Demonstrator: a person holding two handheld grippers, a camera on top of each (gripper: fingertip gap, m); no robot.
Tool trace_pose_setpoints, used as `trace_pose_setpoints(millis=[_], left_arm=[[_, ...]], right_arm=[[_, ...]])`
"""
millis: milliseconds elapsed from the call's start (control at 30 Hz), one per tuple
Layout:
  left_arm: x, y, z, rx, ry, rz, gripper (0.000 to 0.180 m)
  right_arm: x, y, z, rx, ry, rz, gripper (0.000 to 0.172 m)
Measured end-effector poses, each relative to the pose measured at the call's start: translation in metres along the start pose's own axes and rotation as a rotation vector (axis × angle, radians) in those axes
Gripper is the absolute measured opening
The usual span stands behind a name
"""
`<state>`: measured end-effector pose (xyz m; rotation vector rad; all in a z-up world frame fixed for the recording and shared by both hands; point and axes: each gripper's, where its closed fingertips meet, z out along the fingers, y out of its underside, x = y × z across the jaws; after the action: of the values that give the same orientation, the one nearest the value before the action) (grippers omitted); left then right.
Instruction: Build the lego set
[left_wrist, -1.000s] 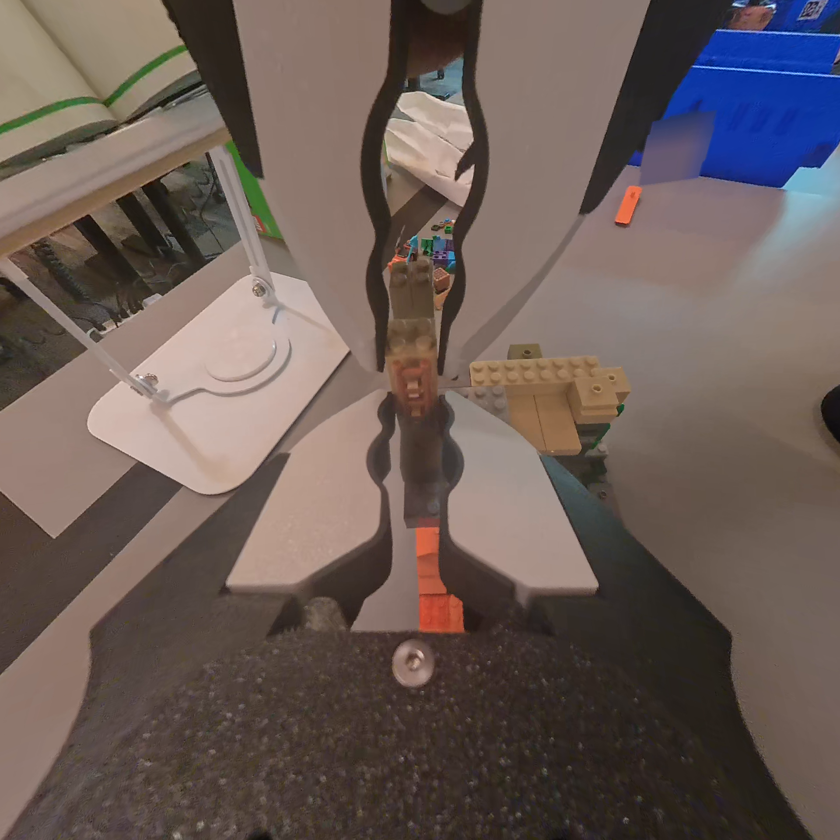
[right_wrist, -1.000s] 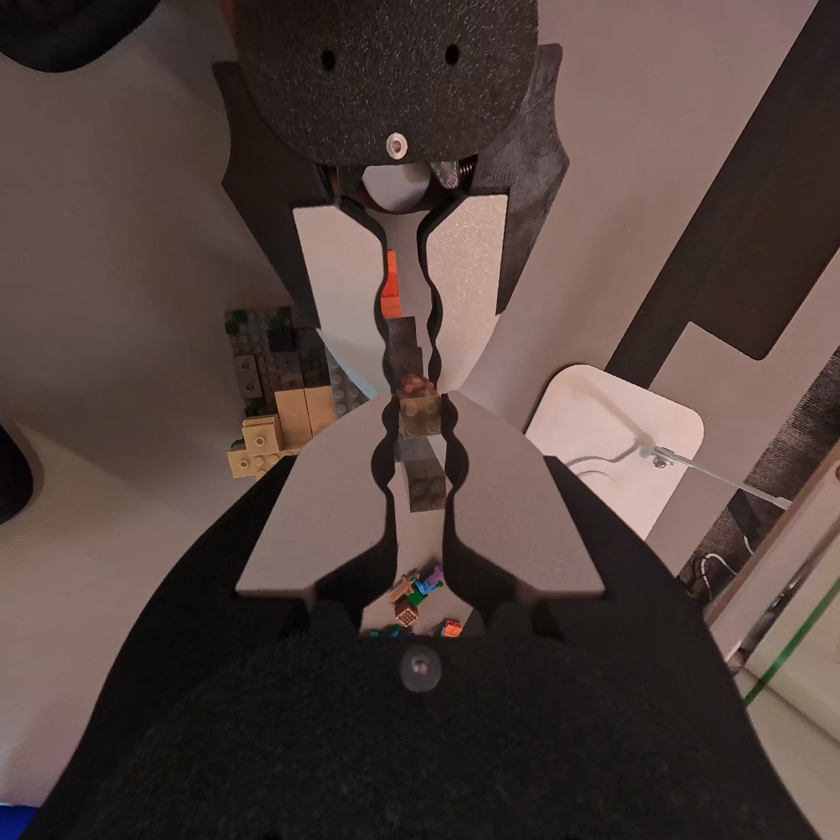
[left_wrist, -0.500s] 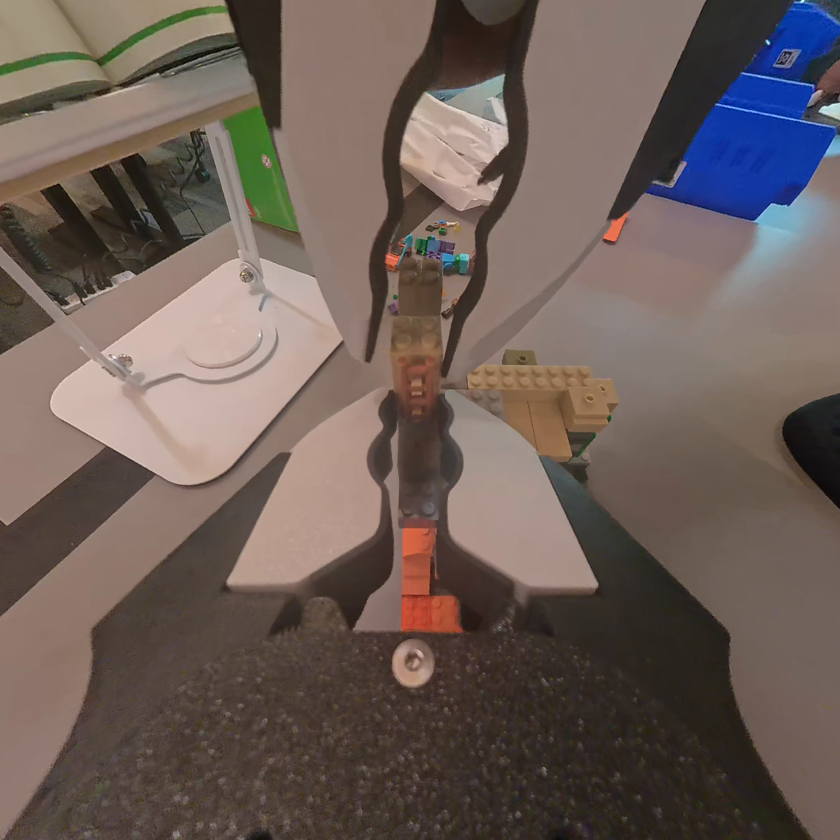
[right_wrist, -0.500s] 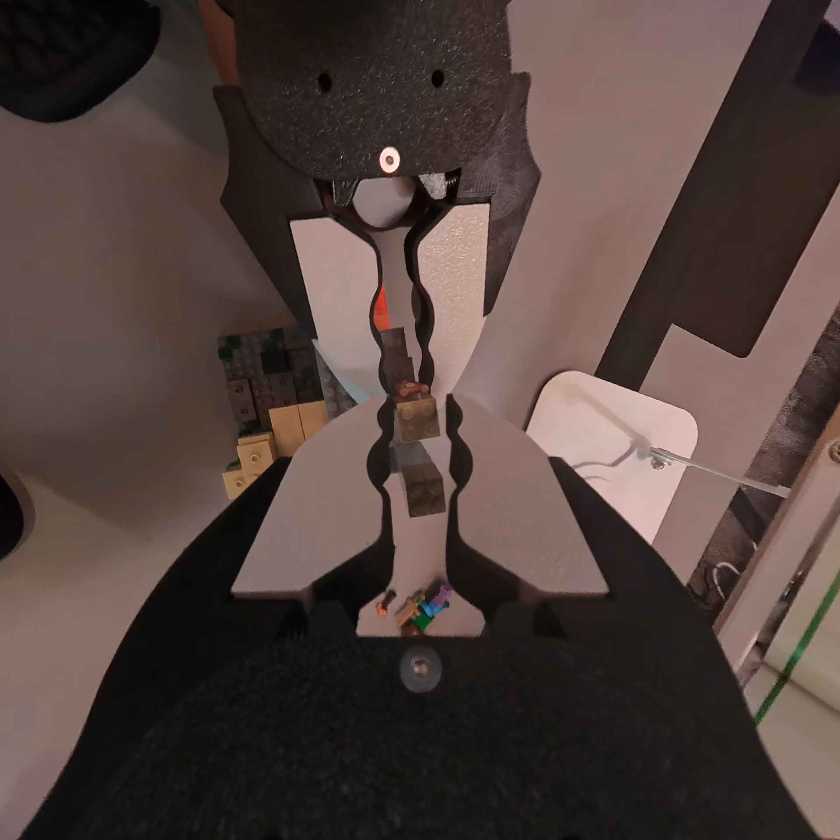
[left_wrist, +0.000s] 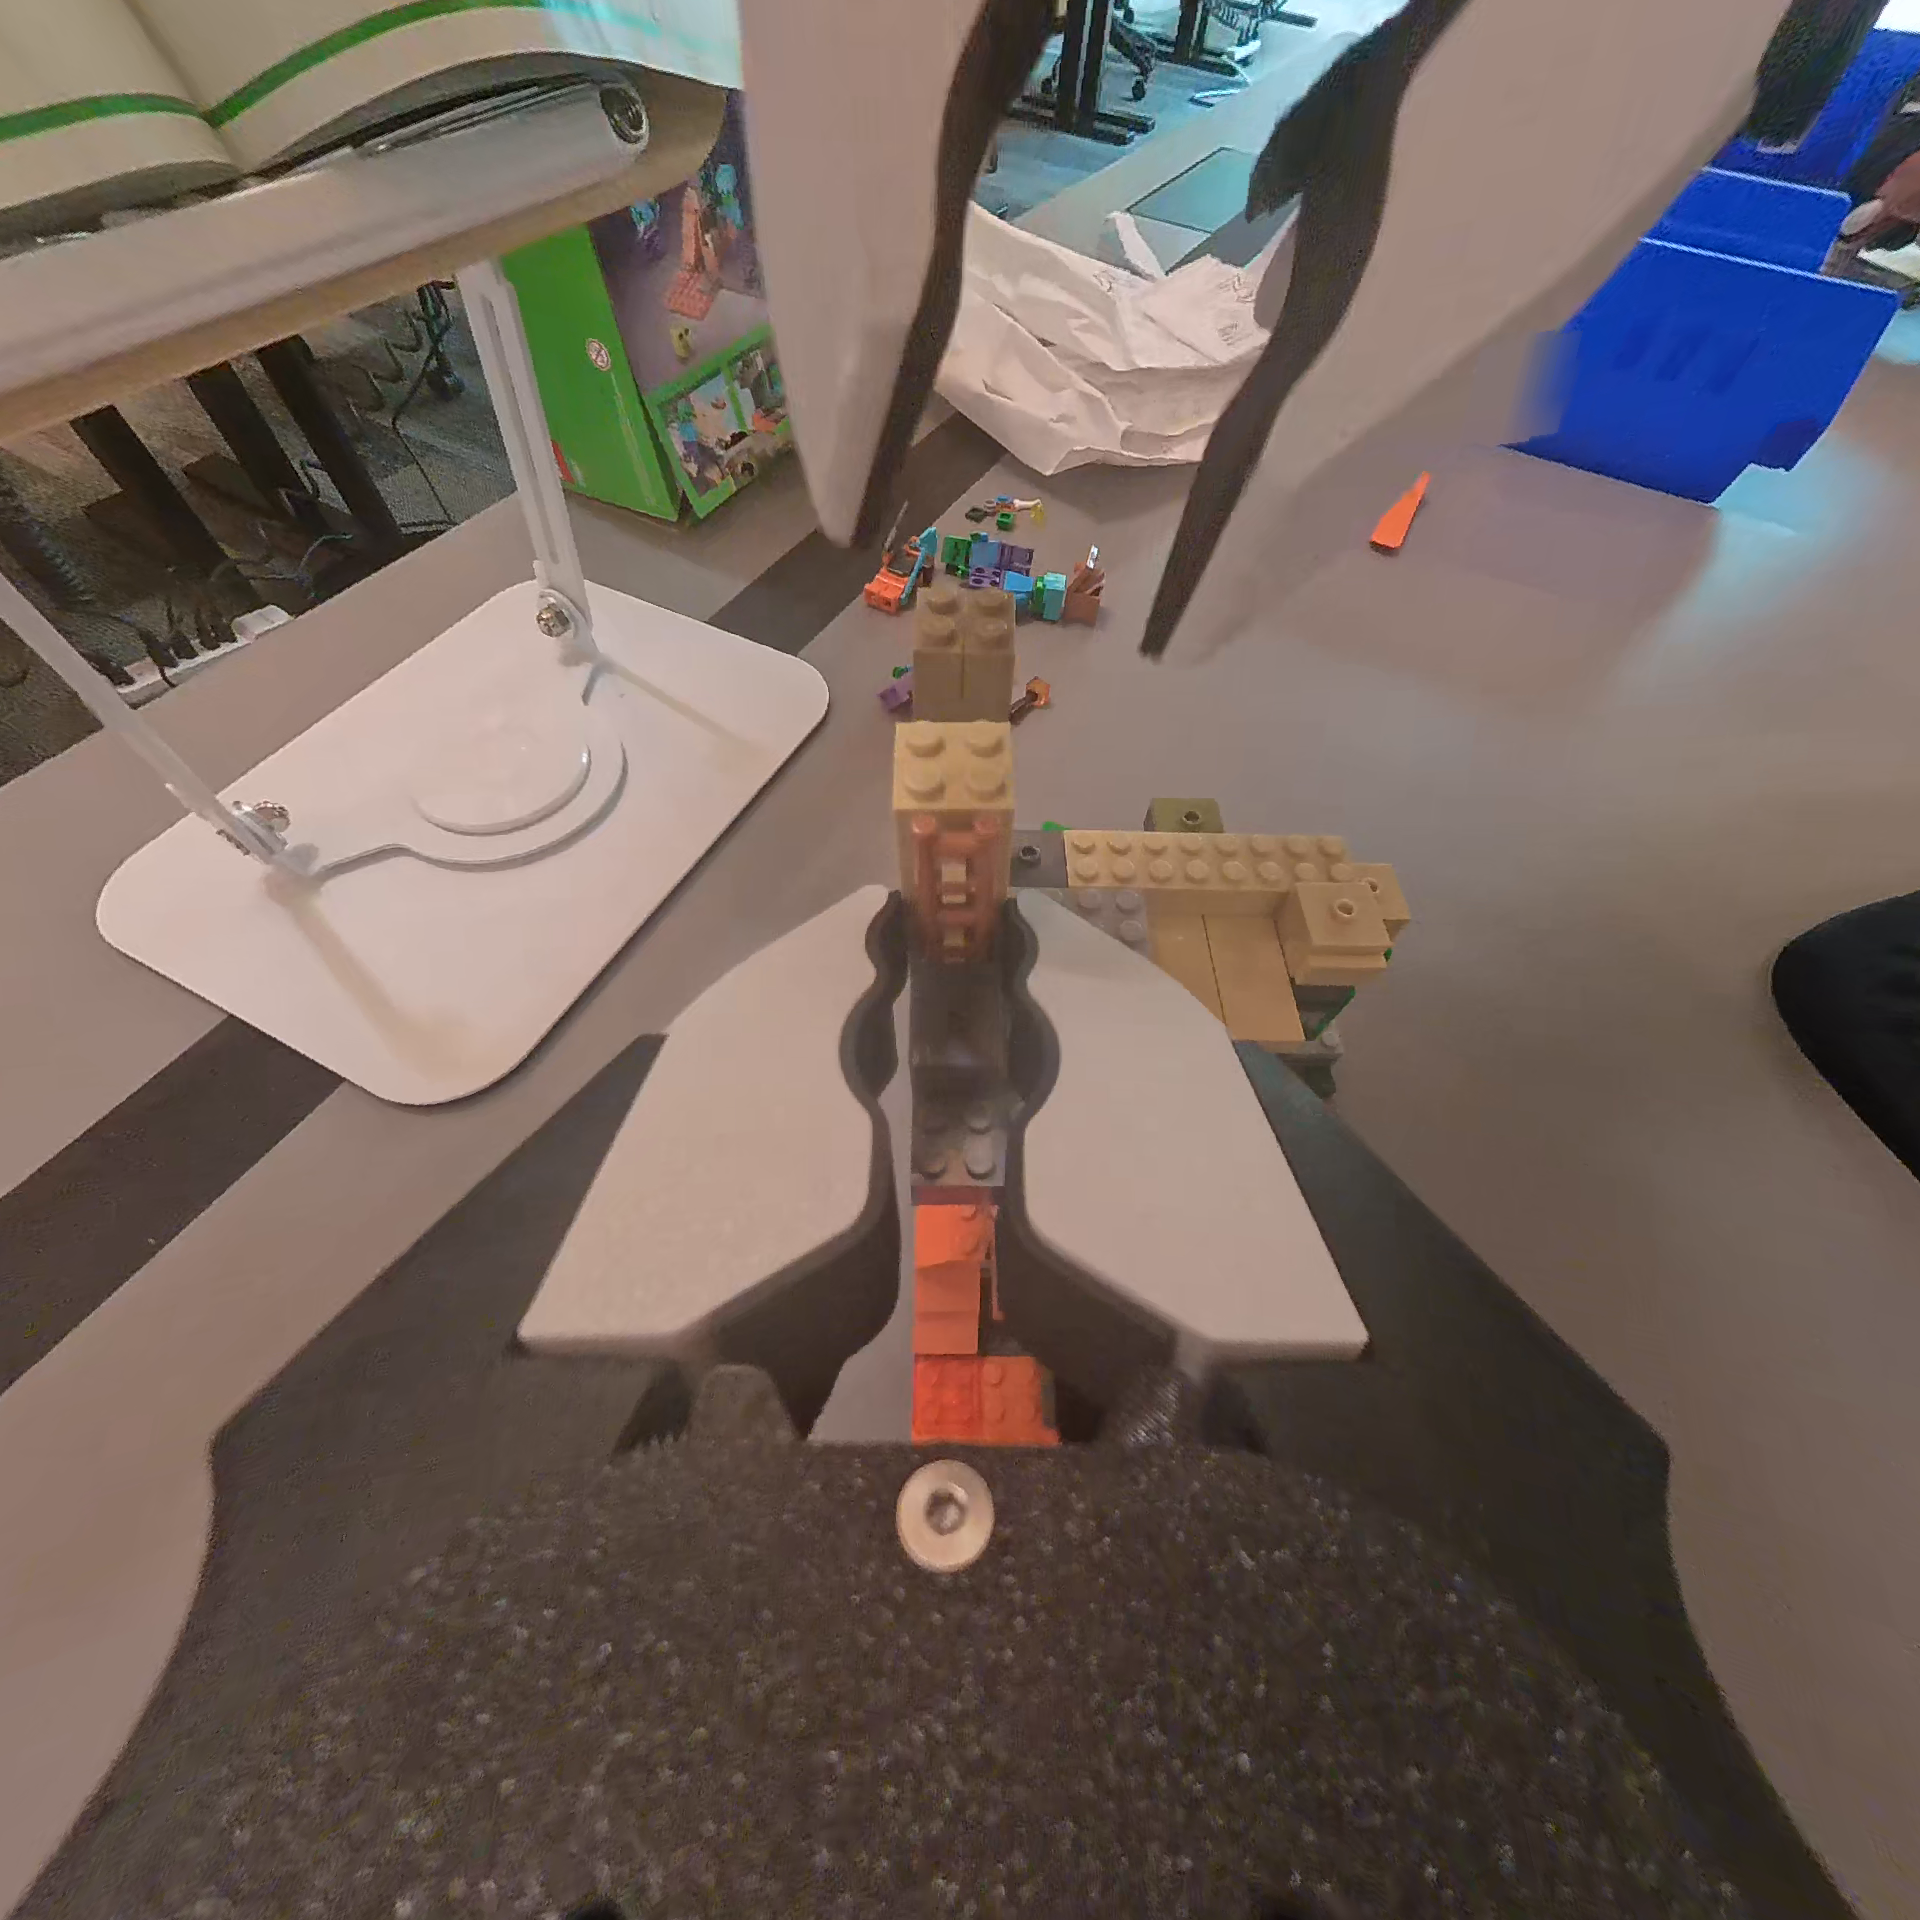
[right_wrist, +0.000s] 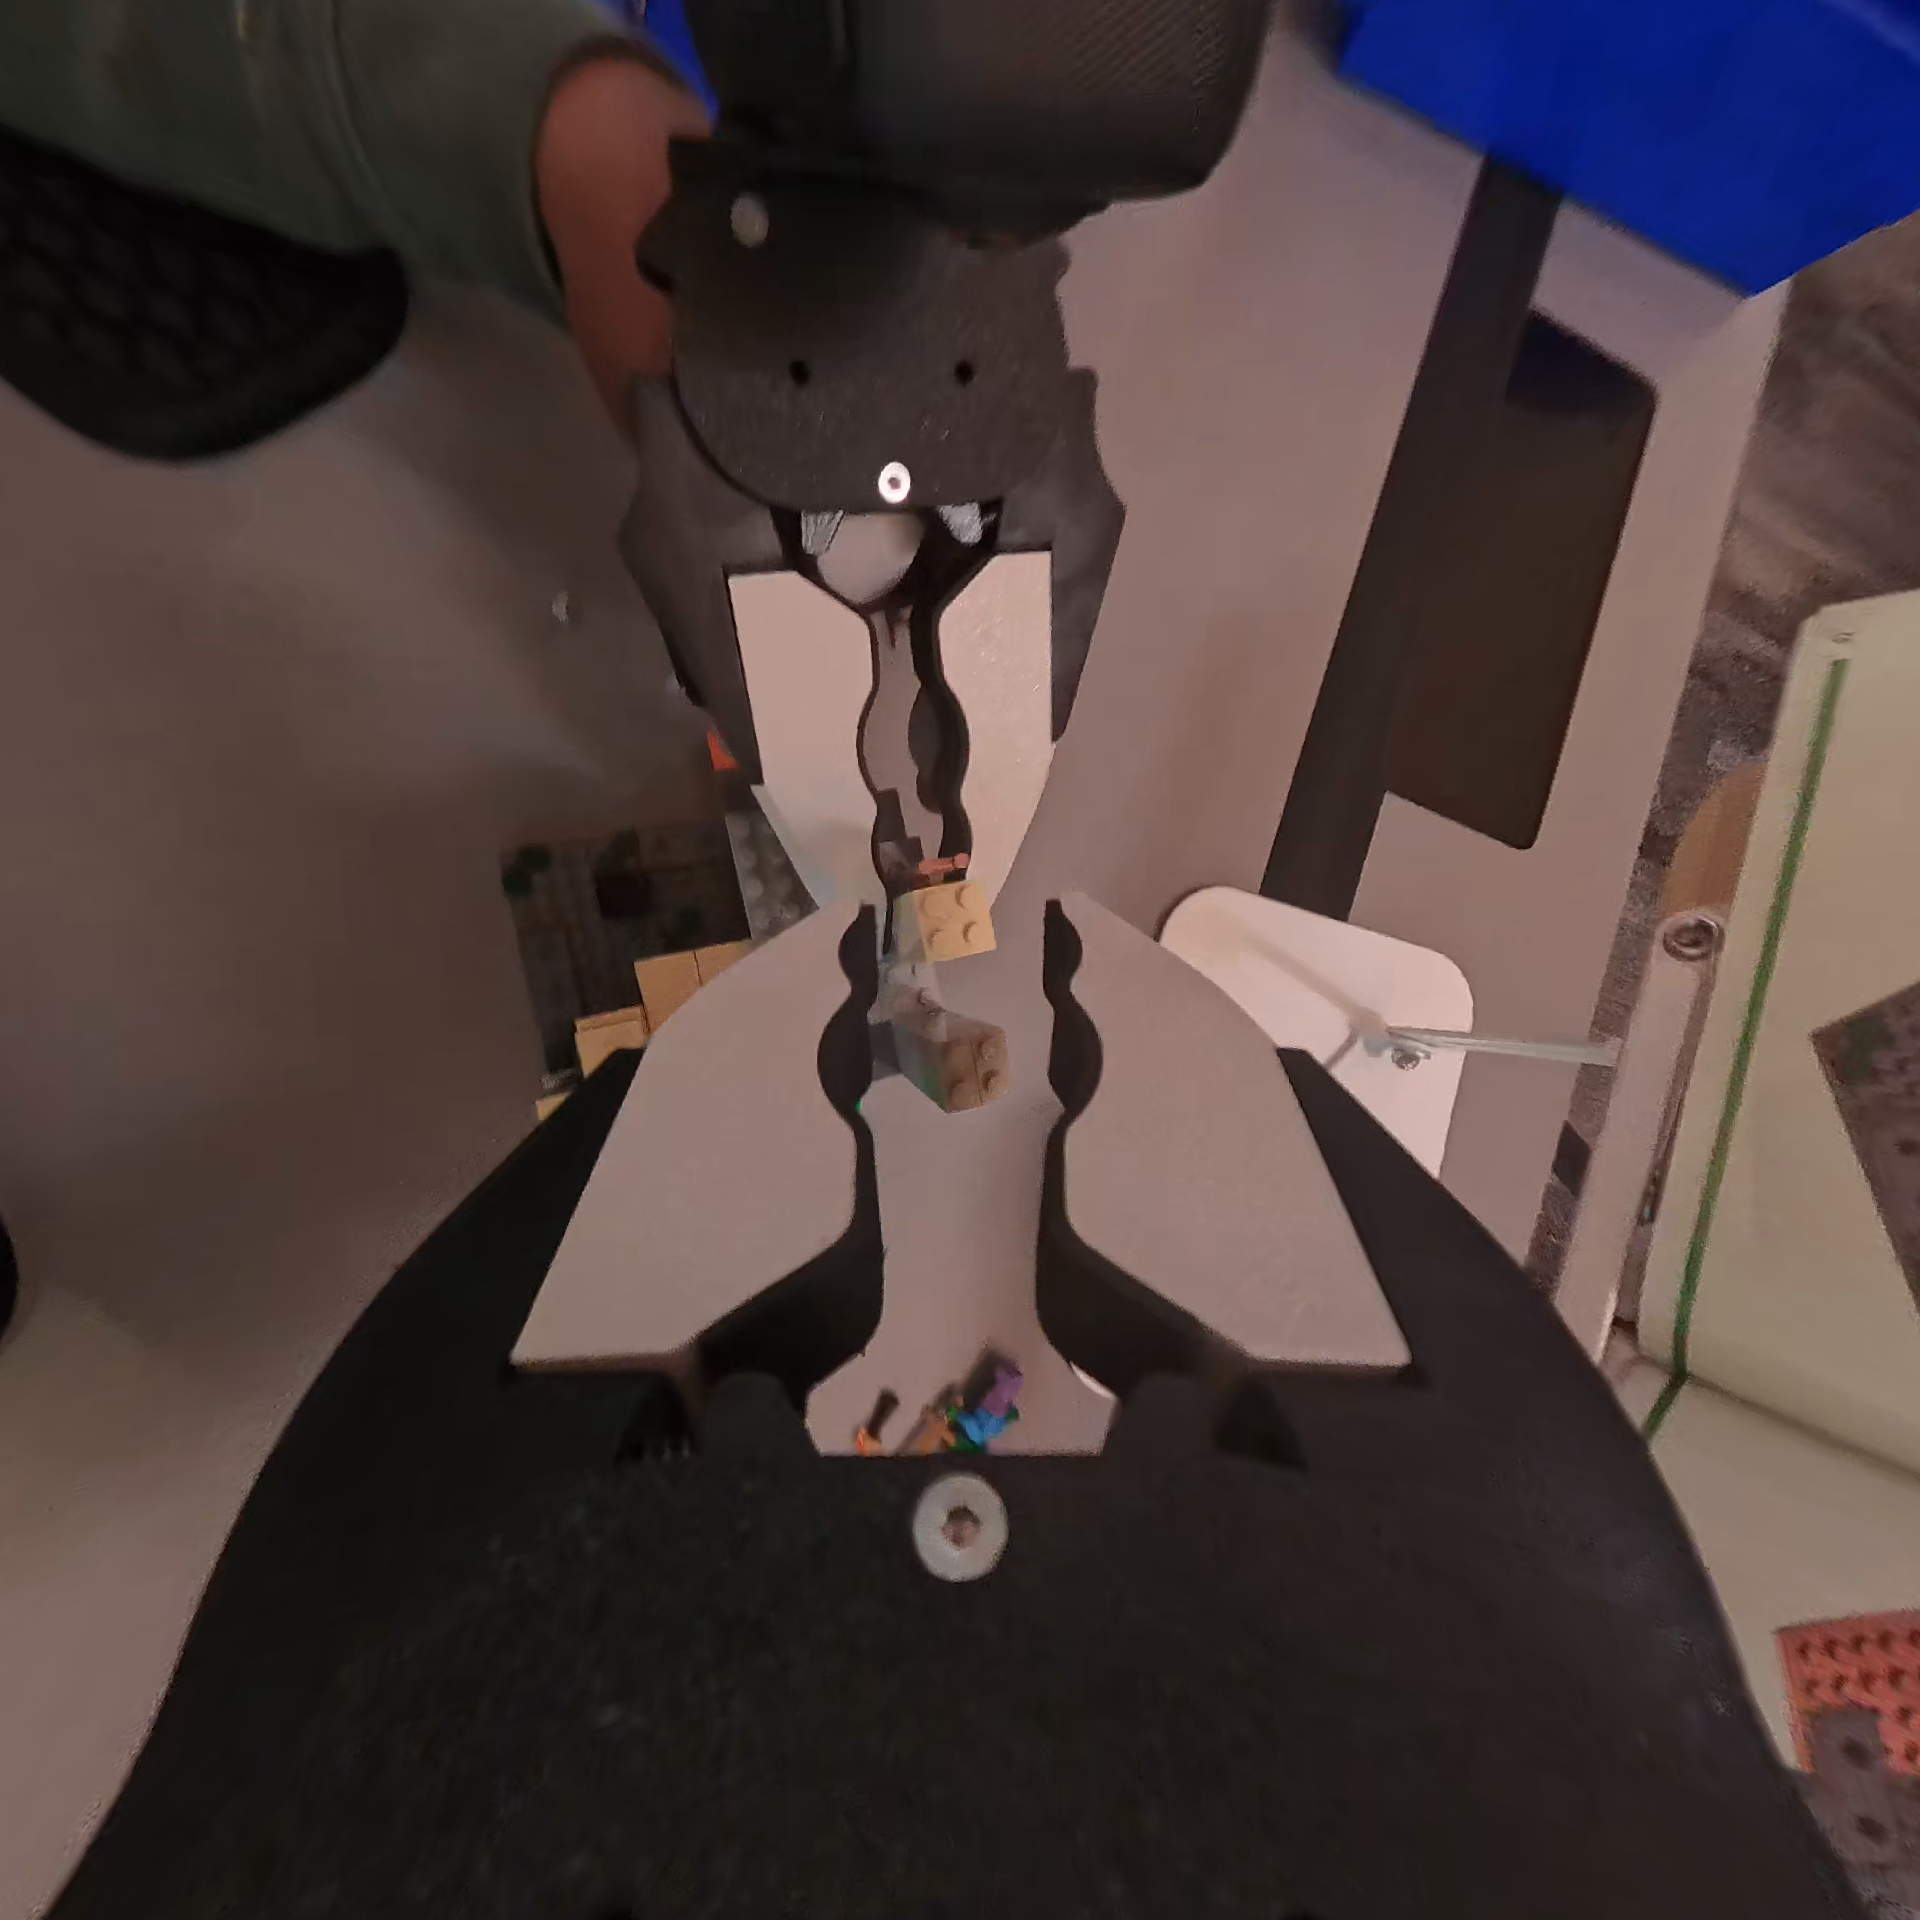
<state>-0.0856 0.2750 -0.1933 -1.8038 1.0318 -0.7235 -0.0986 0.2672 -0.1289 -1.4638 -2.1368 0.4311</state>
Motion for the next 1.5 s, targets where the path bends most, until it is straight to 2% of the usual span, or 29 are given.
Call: trace_pose_setpoints(millis=[167, 300, 400, 533, 600, 733, 933, 1133, 1500], left_arm=[[0.000, 0.000, 0.000, -0.004, -0.005, 0.007, 0.017], [0.000, 0.000, 0.000, -0.012, 0.003, 0.013, 0.017], [0.000, 0.000, 0.000, -0.015, 0.007, 0.016, 0.017], [0.001, 0.004, -0.001, -0.044, 0.010, 0.051, 0.017], [0.003, 0.011, -0.004, -0.084, 0.023, 0.066, 0.026], [0.001, 0.015, -0.015, -0.089, 0.044, 0.046, 0.028], [0.003, 0.023, -0.009, -0.108, 0.079, 0.008, 0.020], [0.003, 0.023, -0.010, -0.118, 0.065, 0.027, 0.020], [-0.001, 0.024, -0.016, -0.129, 0.047, 0.051, 0.019]], right_arm=[[-0.001, 0.016, 0.016, -0.260, -0.081, -0.097, 0.039], [0.001, 0.030, 0.028, -0.399, -0.119, -0.147, 0.035], [-0.004, 0.033, 0.033, -0.416, -0.161, -0.153, 0.019], [-0.005, 0.033, 0.033, -0.427, -0.171, -0.154, 0.018], [-0.006, 0.035, 0.032, -0.445, -0.168, -0.151, 0.018], [-0.006, 0.037, 0.032, -0.457, -0.156, -0.158, 0.018], [-0.007, 0.040, 0.031, -0.479, -0.168, -0.148, 0.017], [-0.007, 0.040, 0.032, -0.537, -0.184, -0.170, 0.017], [-0.006, 0.039, 0.034, -0.539, -0.226, -0.163, 0.017]])
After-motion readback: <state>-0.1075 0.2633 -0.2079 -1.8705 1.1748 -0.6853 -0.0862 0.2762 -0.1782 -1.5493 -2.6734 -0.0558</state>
